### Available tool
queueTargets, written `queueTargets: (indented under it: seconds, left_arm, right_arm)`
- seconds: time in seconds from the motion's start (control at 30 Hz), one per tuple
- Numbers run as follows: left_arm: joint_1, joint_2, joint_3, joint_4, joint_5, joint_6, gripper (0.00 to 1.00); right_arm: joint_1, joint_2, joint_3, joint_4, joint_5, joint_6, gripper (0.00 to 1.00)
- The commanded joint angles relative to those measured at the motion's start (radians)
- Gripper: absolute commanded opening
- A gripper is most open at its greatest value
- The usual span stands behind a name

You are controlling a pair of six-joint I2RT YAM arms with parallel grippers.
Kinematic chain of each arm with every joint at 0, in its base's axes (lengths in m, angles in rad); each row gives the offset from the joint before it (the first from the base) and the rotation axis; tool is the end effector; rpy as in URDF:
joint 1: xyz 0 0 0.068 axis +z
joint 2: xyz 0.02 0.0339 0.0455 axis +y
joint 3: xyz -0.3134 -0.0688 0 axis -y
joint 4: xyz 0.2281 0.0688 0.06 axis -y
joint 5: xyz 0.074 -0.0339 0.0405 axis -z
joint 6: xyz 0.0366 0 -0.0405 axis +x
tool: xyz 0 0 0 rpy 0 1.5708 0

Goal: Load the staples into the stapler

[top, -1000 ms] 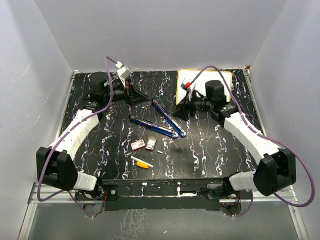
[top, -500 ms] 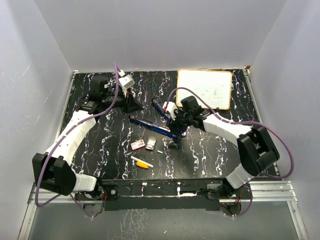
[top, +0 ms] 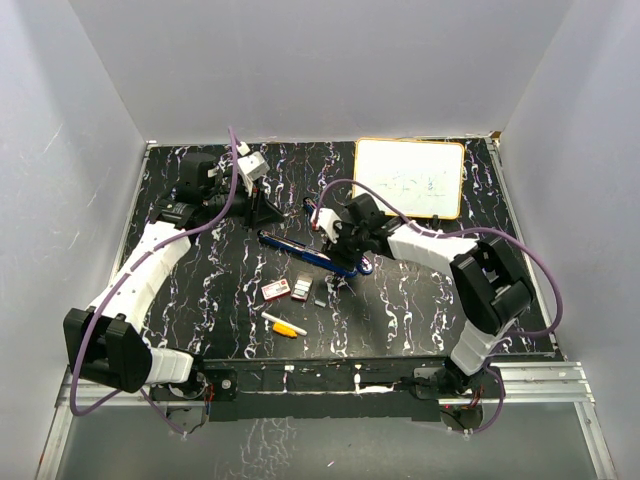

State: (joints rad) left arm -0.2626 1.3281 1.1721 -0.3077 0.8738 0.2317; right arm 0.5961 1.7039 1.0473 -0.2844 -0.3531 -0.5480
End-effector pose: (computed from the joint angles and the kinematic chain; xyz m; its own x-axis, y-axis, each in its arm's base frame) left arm 0.2501 -0.0963 0.3979 -0.2300 0.2145 -0.9493 0.9060 0.4034 -0.1284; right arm 0.2765 0.2029 0.2449 -0.2086 -0.7322 -0.6483 -0.9419 0.3288 -0.0683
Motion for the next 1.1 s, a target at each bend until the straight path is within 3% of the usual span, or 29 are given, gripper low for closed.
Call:
queueTargets:
  seconds: [0.0, 0.3, 0.5, 0.9, 1.07]
  left_arm:
    - [0.008, -0.039, 0.025, -0.016, 0.019, 0.022, 0.07]
    - [0.030, -0.073, 0.040, -0.089, -0.008, 0.086, 0.07]
    - [0.031, -0.089, 0.071, -0.207, -0.022, 0.209, 0.07]
    - [0.030, -0.116, 0.070, -0.297, 0.012, 0.284, 0.07]
    - [0.029, -0.120, 0.044, -0.311, 0.045, 0.304, 0.07]
  right_arm:
    - [0.018, 0.033, 0.054, 0.059, 0.022, -0.012, 0.51]
    - [0.033, 0.088, 0.066, 0.042, -0.034, -0.056, 0.31]
    - [0.052, 0.109, 0.099, -0.031, -0.111, -0.137, 0.22]
    - [0.115, 0.212, 0.213, -0.192, -0.203, -0.246, 0.20]
    - [0.118, 0.216, 0.225, -0.200, -0.210, -0.239, 0.26]
